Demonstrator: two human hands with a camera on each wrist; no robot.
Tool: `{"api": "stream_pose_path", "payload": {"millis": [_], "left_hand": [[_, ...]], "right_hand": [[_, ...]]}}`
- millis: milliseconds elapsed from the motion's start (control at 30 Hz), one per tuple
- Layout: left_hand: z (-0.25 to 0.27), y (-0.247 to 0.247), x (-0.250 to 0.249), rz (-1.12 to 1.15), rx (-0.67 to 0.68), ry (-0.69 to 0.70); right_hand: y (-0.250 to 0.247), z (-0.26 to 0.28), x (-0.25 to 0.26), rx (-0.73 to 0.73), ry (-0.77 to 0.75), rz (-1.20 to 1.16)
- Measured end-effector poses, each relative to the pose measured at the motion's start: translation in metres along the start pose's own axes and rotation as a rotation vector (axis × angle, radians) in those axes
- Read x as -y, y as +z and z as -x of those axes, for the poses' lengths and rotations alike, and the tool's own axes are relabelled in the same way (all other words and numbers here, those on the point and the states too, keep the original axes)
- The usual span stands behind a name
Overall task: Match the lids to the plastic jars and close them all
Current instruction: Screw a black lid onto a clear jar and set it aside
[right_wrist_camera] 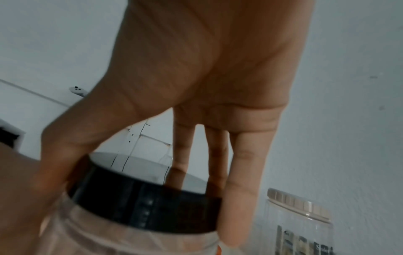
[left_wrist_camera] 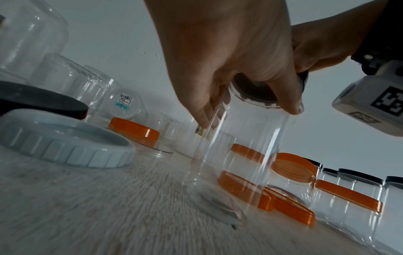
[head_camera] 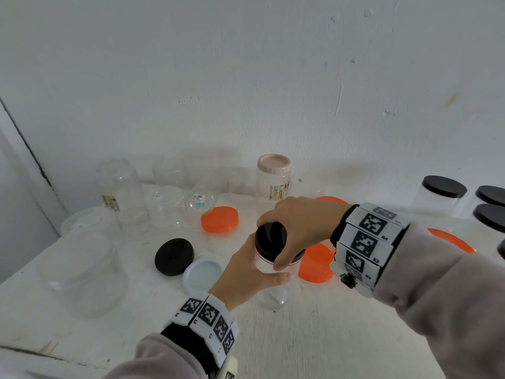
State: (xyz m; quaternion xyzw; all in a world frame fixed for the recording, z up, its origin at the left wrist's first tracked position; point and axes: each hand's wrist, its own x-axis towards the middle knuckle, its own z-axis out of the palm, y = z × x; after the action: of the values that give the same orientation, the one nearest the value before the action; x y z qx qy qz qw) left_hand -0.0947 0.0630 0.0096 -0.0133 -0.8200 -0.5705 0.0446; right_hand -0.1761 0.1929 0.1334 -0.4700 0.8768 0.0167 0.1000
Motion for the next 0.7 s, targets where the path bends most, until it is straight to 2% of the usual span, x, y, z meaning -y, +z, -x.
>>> {"api": "stream_pose_path", "payload": {"millis": [100,167,233,367,433,500,600,700], "left_hand": [[0.001,0.003,-0.002,-0.008,-0.022,0.01],[0.003,0.007,-0.002,-0.015,-0.068,0.021],[0.005,0.009,-0.002,-0.023,-0.096,0.029],[0.003,0.007,-0.003,-0.024,-0.065,0.003],[0.002,0.006,-0.003,-0.023,-0.062,-0.008],[0.002,0.007,-0.003,-0.016,-0.063,-0.013],[0.002,0.007,-0.002,-0.01,-0.064,-0.008],[0.002,0.008,-0.001,-0.019,-0.072,0.012]], "right_hand": [[0.009,0.0,0.0,-0.069,0.018,0.014],[0.015,0.001,0.0,-0.147,0.084,0.001],[0.02,0.001,0.001,-0.162,0.137,0.004],[0.013,0.004,0.004,0.005,0.191,-0.036],[0.004,0.005,0.005,0.127,0.16,-0.103],[-0.004,0.004,0.005,0.188,0.101,-0.107],[-0.006,0.002,0.006,0.117,0.095,-0.071],[0.004,0.0,0.01,0.003,0.197,-0.023]]}}
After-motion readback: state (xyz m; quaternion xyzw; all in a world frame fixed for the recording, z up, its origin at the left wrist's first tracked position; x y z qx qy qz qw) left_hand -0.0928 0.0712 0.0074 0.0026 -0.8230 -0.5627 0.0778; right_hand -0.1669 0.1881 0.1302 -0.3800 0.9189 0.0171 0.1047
